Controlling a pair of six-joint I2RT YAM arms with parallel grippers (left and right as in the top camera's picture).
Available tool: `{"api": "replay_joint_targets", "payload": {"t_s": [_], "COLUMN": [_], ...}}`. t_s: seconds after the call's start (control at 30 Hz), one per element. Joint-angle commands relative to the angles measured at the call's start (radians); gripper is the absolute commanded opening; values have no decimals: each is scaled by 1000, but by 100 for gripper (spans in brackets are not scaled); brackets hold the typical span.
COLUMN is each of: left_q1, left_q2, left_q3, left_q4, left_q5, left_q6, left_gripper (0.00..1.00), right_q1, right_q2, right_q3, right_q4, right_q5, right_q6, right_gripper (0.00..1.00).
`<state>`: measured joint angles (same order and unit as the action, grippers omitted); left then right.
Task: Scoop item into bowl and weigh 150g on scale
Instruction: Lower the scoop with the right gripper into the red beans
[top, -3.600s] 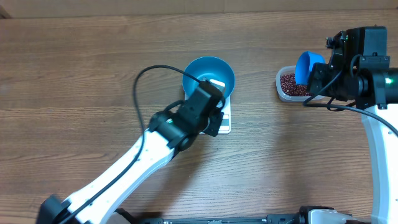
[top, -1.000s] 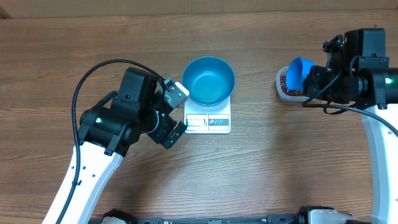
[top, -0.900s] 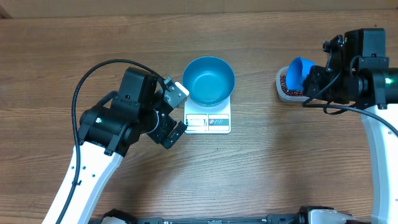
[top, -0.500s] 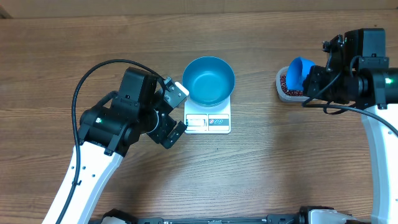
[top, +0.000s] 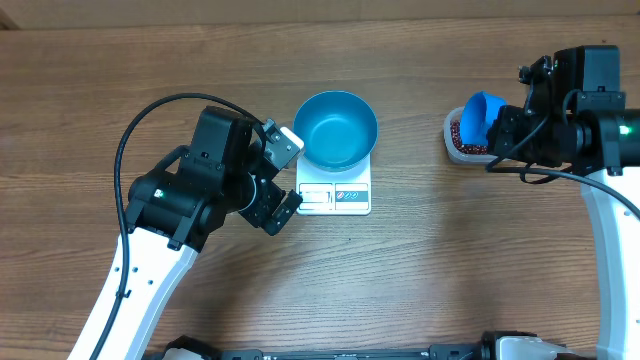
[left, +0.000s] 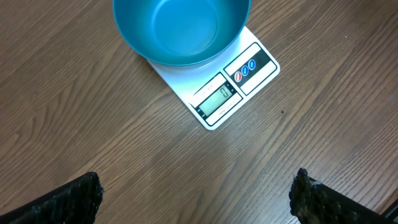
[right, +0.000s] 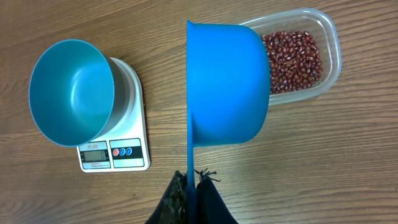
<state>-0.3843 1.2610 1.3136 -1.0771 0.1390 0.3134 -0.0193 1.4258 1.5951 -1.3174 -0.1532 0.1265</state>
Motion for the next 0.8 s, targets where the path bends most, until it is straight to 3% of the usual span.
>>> {"api": "replay_joint_targets", "payload": {"t_s": [0.0,0.37,0.77], "left_q1": [-1,-1,-1], "left_q2": [-6,-6,-6], "left_q3": [24,24,24], "left_q4": [-2,-11,-11], "left_q5": [19,10,10], "left_q6": [-14,-14,-14], "left_gripper": [100,100,100], "right_q1": [-5,-4,85], "right_q2": [-11,6,154], "right_q3": [23,21,8], "right_q4": [6,18,144], "right_q5": [-5,293,463], "right_q6": [-26,-153,-181], "right_gripper": [4,4,4]}}
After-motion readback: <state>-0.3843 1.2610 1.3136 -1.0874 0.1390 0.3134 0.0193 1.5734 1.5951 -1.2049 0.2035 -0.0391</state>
